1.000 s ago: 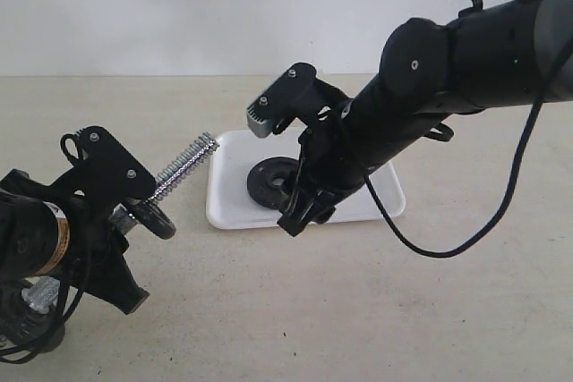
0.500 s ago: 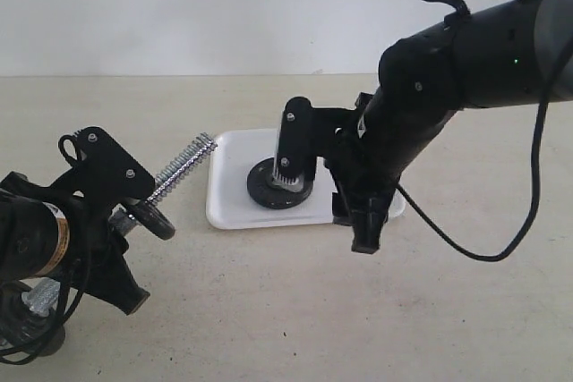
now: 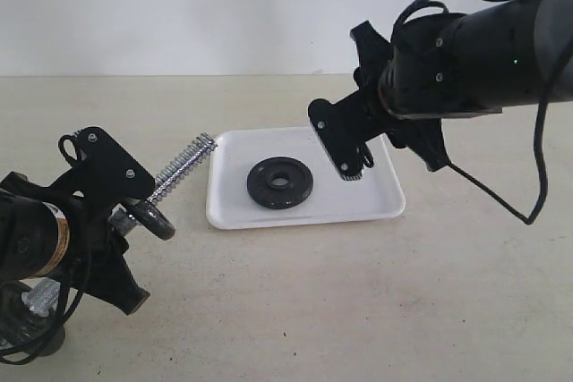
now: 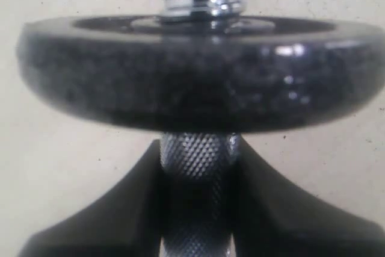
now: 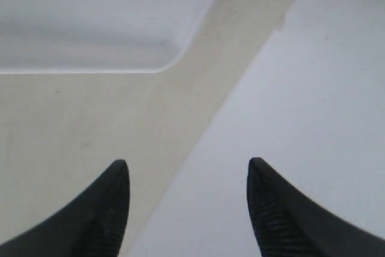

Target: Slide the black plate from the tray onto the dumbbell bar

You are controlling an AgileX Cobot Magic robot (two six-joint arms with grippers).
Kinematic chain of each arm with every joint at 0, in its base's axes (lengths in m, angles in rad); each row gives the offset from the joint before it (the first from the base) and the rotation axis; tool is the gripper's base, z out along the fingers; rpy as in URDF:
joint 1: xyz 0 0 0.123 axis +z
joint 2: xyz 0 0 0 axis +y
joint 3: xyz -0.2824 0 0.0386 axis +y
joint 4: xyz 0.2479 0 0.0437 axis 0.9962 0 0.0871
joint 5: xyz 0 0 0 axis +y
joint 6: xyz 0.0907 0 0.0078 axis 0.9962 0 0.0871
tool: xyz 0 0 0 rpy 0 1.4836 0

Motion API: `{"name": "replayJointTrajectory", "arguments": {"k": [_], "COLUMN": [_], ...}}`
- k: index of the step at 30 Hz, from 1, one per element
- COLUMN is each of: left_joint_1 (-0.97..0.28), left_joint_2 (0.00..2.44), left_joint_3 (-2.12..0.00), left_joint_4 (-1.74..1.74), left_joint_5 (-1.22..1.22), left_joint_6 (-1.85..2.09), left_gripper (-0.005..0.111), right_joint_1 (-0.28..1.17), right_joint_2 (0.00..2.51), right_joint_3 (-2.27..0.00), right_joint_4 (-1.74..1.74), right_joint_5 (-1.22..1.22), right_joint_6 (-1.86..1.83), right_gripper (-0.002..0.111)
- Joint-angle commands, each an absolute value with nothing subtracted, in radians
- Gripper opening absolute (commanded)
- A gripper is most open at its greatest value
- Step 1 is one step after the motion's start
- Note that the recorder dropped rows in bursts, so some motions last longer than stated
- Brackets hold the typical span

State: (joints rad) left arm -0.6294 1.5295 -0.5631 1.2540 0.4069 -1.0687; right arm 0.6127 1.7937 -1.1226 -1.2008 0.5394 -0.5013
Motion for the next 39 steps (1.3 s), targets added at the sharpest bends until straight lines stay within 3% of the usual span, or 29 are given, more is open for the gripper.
{"name": "replayJointTrajectory", "arguments": {"k": [1,6,10,21,28,39], "left_joint_1": [-0.627,-0.627,-0.627,-0.627,-0.627,-0.627], "left_joint_2": [1.484,1.484,1.484,1.484,1.484,1.484], "left_joint_3": [-0.594,-0.594,-0.594,-0.594,-0.594,-0.594], "left_joint_4": [1.3,1.3,1.297,1.297,1.29,1.278], "left_joint_5": [0.419,0.41,0.409,0.407,0.385,0.386], "left_joint_6": [-1.083,-1.083,-1.083,-1.083,-1.083,-1.083], "left_gripper": [0.004,0.004,0.004,0.004,0.004,0.004], "right_joint_1": [0.628,0.632,0.632,0.632,0.632,0.632], "right_joint_2": [1.788,1.788,1.788,1.79,1.835,2.016], "right_joint_3": [-1.129,-1.129,-1.129,-1.129,-1.129,-1.129], "right_joint_4": [-1.371,-1.348,-1.194,-0.848,-0.574,-0.199], "right_joint_5": [0.503,0.488,0.445,0.441,0.502,0.679], "right_joint_6": [-0.064,0.503,0.576,0.552,0.35,0.027], "right_gripper": [0.052,0.043,0.032,0.044,0.05,0.05]}}
